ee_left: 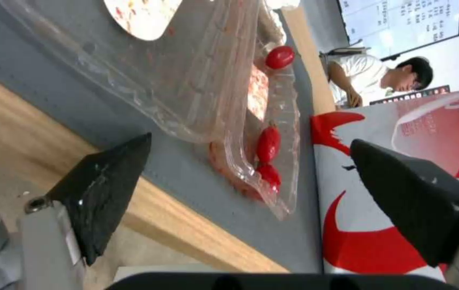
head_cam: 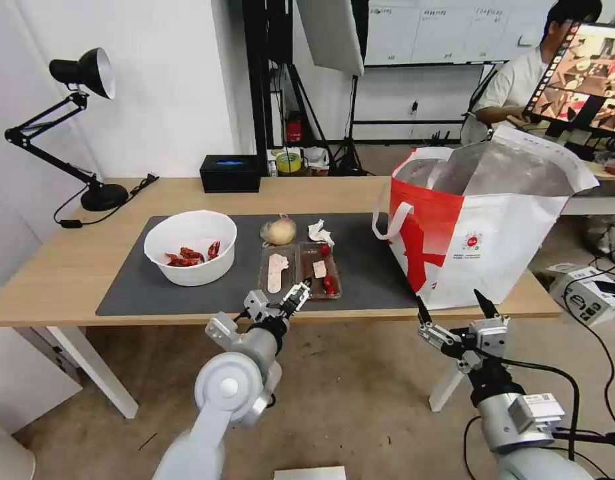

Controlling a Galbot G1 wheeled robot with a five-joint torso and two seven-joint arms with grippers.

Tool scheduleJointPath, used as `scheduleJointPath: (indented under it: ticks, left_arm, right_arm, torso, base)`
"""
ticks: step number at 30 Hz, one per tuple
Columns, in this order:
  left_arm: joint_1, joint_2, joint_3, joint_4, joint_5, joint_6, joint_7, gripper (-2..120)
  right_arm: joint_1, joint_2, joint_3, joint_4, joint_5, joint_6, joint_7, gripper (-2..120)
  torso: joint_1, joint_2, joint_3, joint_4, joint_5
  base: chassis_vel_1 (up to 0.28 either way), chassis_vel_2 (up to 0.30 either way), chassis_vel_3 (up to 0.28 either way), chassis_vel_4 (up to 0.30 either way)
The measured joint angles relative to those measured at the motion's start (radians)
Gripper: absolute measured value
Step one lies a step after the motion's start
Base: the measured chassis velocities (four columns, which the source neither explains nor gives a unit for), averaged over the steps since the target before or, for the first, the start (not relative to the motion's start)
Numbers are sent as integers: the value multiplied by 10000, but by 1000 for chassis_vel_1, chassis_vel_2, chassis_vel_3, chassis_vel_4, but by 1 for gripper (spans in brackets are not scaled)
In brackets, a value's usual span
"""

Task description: Pick up the trash from the table and place it into the takeout bag.

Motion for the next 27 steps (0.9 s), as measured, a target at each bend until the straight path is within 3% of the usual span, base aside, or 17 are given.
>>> scheduleJointPath:
  ticks: [16,27]
  left_arm:
    - [-197,-47,-139,116,-116,-405,-265,100]
    - [-230,-44,-219,-22,-101,-873,206,100]
  right_arm:
    - [-97,136,-49,-22,-155,143,-1,100]
    - [-108,182,-100,-61,-231,222,-14,100]
  torso:
    - [0,0,2,1,0]
    - [0,-1,2,1,-1]
  base:
    - [0,0,0,0]
    - [0,0,0,0]
